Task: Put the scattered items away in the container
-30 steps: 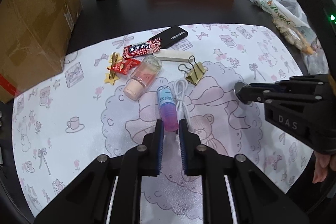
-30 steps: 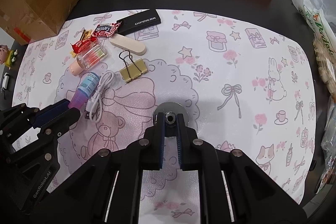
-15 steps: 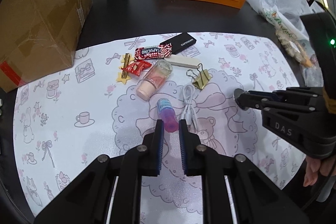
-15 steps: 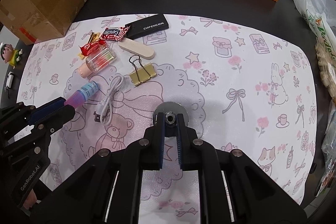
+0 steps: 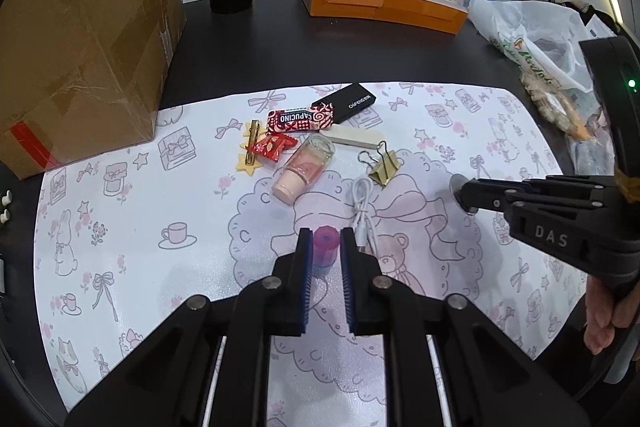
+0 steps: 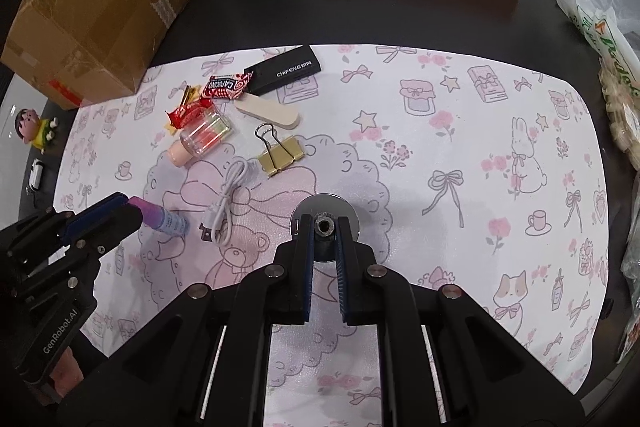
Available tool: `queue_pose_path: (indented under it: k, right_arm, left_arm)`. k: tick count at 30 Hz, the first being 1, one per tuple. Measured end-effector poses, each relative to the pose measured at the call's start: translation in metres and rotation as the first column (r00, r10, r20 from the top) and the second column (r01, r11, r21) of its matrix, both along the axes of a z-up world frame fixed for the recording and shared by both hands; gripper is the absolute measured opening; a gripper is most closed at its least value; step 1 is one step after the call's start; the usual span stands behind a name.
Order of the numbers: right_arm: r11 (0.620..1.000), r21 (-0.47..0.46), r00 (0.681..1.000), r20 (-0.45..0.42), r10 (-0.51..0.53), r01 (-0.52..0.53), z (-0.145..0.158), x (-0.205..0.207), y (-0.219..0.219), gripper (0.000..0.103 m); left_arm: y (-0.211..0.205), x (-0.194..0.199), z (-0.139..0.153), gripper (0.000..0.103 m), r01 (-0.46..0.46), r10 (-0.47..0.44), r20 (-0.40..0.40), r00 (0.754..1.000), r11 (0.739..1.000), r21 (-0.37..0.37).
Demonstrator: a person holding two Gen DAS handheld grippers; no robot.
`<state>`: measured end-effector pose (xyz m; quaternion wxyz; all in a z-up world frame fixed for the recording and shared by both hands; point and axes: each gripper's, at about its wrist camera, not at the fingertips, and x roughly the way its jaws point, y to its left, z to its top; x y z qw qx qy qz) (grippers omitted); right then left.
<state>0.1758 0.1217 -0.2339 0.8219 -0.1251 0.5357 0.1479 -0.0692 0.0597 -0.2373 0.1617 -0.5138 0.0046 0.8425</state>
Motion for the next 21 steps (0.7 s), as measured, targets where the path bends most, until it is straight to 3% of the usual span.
queue_pose_path:
  k: [6,21]
  right_arm:
    - [1.000,0.003,1.000,0.006,-0.020,0.020,0.005,-0.003,-0.001,0.010]
    - [0.997,-0.060,0.997,0.066,0.044,-0.040,0.024,-0.032,0.018,0.010]
  left_arm:
    - [0.001,0.000,0.005,0.013,0.001,-0.001,-0.002,1.000,1.000,0.001]
    - [-0.007,0.002,0.026,0.013,-0.012,0.011,-0.021,1.000,1.000,-0.018]
